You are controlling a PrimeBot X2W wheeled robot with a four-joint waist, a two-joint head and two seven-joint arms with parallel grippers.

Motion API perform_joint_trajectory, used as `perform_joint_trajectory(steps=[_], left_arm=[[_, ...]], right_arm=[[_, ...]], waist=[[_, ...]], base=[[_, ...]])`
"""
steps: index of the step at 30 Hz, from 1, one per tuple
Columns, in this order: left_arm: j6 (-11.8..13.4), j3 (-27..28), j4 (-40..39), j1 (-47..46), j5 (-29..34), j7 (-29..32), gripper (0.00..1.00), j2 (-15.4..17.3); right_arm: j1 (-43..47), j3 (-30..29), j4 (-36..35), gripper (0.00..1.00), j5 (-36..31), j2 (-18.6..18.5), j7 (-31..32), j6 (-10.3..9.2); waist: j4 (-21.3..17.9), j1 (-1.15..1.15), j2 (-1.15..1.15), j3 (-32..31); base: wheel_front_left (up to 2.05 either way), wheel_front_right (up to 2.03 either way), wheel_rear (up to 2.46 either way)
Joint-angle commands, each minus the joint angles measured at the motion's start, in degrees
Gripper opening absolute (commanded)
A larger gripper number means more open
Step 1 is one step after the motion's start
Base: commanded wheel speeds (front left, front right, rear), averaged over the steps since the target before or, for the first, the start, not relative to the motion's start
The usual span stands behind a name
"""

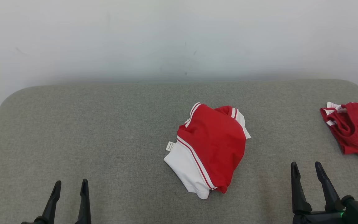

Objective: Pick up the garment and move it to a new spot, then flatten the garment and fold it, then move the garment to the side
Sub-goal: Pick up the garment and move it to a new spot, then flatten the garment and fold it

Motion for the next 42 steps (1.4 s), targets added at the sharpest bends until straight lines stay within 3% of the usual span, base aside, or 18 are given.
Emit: perform_joint_trajectory(steps=[1, 28, 42], left_arm=[[-0.16, 0.36, 0.18, 0.17, 0.49, -0.04, 1.00, -0.24], [-2.64, 2.26, 3.56, -1.50, 3.10, -0.04, 1.00, -1.70], [-4.33, -3.14, 12.10, -19.41, 3.10, 0.86, 1.00, 0.88]], right_arm=[[0.52, 0.07, -0.13, 1.00, -0.26, 0.12, -0.05, -0.14], [0.02, 0.40, 0.67, 1.00, 0.50, 0.15, -0.22, -0.14], [-3.33, 0.80, 1.47, 1.00, 1.27, 0.01, -0.87, -0.14]], waist=[[-0.08, 0.00, 0.00, 0.01], [-0.79, 0.00, 0.00, 0.54], [-7.73, 0.00, 0.00, 6.38]], base=[[0.00, 0.00, 0.00], [0.00, 0.00, 0.00], [0.00, 0.00, 0.00]])
